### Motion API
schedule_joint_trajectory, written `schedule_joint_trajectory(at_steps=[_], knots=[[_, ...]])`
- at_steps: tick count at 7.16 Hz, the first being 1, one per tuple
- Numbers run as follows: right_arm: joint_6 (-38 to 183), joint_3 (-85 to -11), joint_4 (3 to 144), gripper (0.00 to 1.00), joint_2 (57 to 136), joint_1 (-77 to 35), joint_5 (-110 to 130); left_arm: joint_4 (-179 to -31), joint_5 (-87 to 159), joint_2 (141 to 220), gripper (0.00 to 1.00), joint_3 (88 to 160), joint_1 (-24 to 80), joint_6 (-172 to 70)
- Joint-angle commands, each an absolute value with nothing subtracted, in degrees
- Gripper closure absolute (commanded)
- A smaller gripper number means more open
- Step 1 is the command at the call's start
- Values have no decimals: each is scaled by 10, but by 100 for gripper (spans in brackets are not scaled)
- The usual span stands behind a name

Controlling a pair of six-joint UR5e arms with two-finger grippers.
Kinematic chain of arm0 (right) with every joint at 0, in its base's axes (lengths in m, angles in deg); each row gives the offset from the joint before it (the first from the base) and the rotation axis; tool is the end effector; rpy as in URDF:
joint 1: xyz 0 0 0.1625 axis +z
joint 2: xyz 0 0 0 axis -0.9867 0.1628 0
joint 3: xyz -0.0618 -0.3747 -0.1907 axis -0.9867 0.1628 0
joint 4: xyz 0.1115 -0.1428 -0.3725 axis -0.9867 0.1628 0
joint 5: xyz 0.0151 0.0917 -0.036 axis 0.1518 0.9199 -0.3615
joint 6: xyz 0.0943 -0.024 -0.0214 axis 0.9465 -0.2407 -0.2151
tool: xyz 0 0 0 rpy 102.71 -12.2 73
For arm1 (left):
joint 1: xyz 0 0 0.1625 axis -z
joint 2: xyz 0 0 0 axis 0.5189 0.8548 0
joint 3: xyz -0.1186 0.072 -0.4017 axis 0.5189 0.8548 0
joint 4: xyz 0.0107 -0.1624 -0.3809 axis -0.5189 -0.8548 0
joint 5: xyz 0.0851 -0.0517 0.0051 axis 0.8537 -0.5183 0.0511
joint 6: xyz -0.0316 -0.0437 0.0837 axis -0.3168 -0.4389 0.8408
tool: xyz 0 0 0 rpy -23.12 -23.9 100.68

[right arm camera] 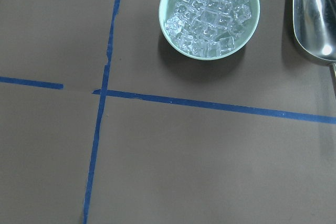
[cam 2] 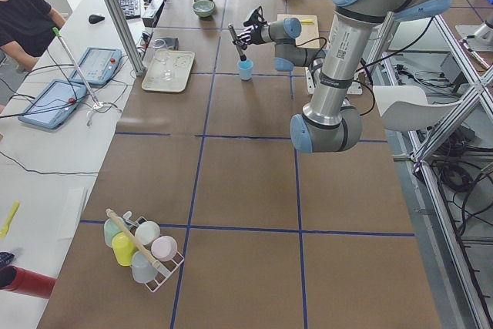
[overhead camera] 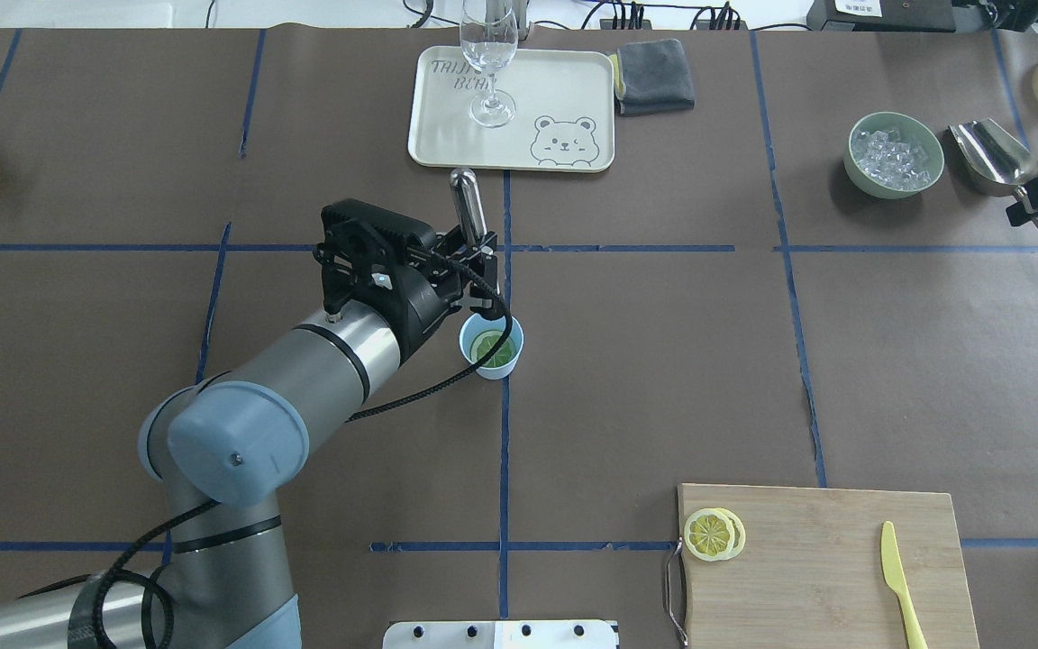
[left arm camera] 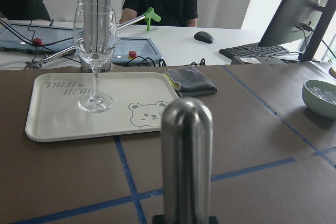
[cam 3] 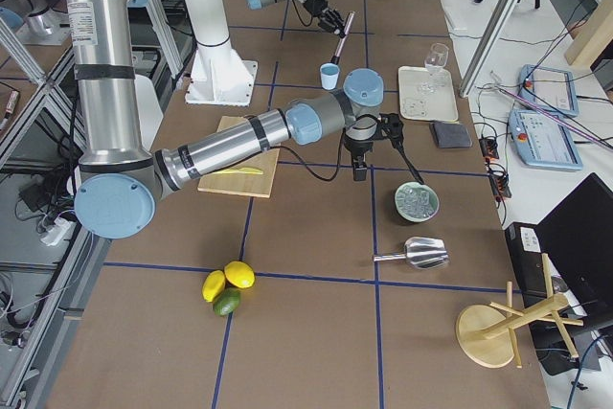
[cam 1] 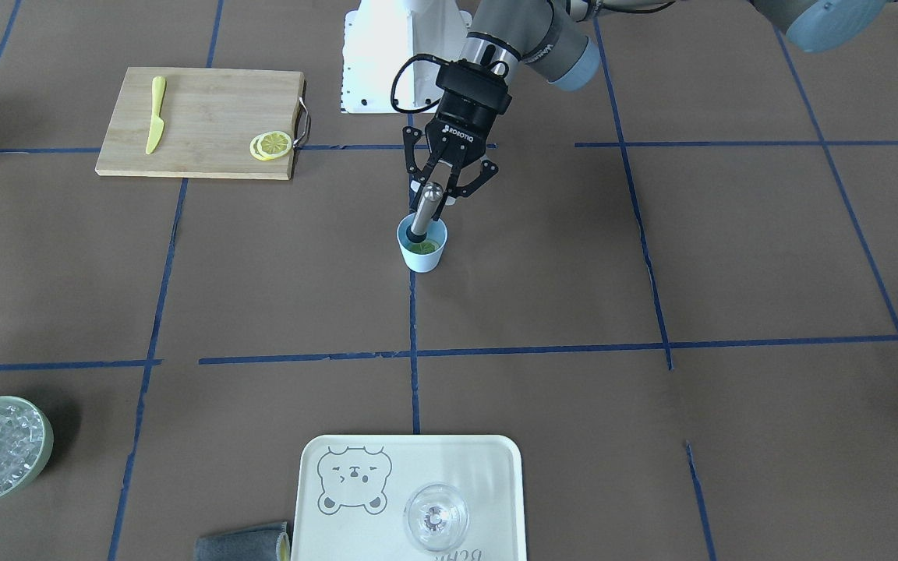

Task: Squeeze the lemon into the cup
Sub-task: 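Lift the rod out of the cup and carry it back with the left gripper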

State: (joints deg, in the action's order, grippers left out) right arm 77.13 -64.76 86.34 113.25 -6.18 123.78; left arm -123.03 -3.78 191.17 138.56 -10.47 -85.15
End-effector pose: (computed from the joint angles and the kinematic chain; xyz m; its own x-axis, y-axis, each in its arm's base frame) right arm -0.0771 -0.5019 0.4532 0.6254 -0.1165 0.7716 0.0185 0.9907 0.1347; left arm 0.4723 -0.3734 0.1484 0.5019 0.4236 -0.7541 0.5737 0.4894 0.6568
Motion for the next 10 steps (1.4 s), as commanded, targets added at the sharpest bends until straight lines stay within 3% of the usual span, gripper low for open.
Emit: schedule_joint_trajectory(at_steps=[1, 5, 10], knots=[[771, -648, 863, 0, 1133, -61, 1238, -1146, -147, 1900, 100, 1442, -38, -841], [770, -650, 863, 0, 1134, -57, 1237, -1003, -389, 1782, 100, 1514, 53, -849], [769, -654, 863, 0, 1141, -44, 1236, -653, -649, 1785, 100, 1512, 154, -850]])
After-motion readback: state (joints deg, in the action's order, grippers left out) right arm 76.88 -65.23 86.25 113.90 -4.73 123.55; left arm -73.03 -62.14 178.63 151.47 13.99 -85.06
